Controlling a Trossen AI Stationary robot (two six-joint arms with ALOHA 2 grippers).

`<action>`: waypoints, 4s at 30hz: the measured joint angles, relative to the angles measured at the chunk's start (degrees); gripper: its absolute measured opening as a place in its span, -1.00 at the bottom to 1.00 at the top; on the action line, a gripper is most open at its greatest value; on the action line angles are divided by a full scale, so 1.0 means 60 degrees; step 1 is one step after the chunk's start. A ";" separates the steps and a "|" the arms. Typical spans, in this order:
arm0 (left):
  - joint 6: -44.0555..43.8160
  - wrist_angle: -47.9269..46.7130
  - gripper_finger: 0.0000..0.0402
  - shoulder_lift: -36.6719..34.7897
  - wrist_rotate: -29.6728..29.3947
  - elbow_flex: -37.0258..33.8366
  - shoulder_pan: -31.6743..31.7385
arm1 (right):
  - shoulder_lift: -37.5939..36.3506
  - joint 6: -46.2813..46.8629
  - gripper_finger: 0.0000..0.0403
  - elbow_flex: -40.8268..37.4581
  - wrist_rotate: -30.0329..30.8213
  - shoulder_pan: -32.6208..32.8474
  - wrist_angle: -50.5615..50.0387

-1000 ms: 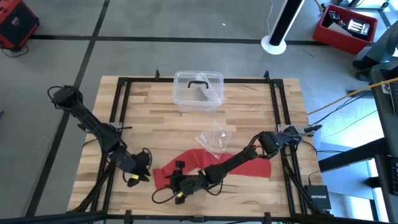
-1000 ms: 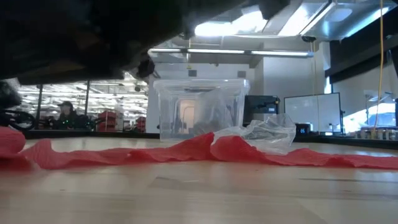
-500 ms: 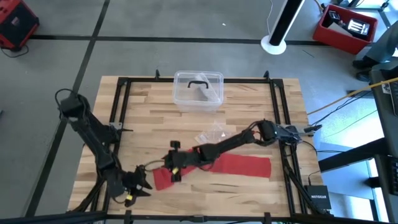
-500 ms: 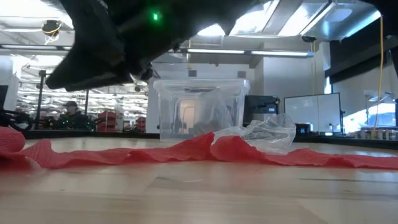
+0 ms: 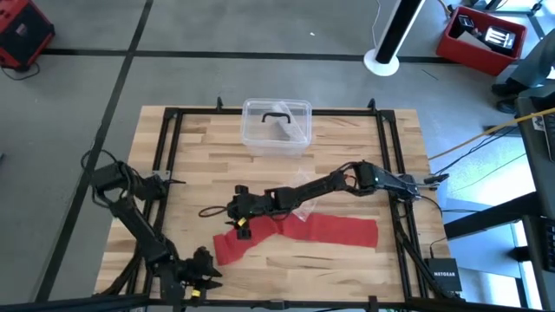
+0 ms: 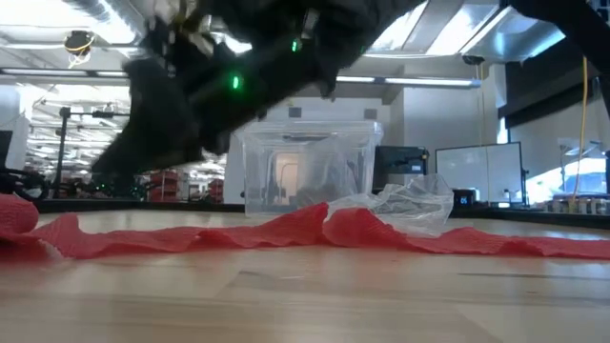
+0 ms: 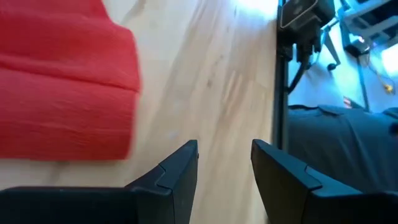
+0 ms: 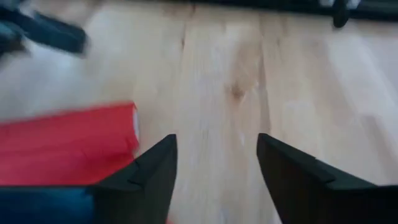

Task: Roll bandage
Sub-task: Roll the red bandage

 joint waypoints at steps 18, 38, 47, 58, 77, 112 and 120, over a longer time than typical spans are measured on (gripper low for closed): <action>-0.5045 -0.3476 -0.29 0.0185 -0.0488 0.0270 0.0189 | 0.0574 -0.0324 0.19 -0.0011 -0.0692 0.0076 0.0311; -0.5744 -0.5770 -0.29 -0.0992 0.1425 0.0430 -0.0288 | 0.0541 -0.0491 0.18 -0.0007 -0.0412 0.0058 0.0265; -0.5344 -0.7068 -0.29 -0.0946 0.0370 0.0507 -0.0318 | 0.0537 -0.0517 0.18 -0.0007 -0.0411 0.0058 0.0304; -0.5241 -0.7021 -0.29 -0.0458 -0.0814 0.0510 -0.0286 | 0.0687 -0.0519 0.18 0.0004 -0.0426 0.0062 0.0396; -0.5451 -0.7104 -0.29 -0.0186 -0.1231 0.0518 -0.0215 | 0.0711 0.0266 0.18 0.0023 -0.0677 0.0087 -0.0113; -0.5090 -0.7938 -0.29 -0.0321 -0.3331 0.0544 0.0235 | 0.0720 0.0296 0.18 -0.0022 -0.0981 0.0364 0.0087; -0.3960 -0.8007 -0.75 -0.0328 -0.3251 0.0544 0.0459 | 0.0719 0.0294 0.18 -0.0022 -0.0759 0.0377 0.0081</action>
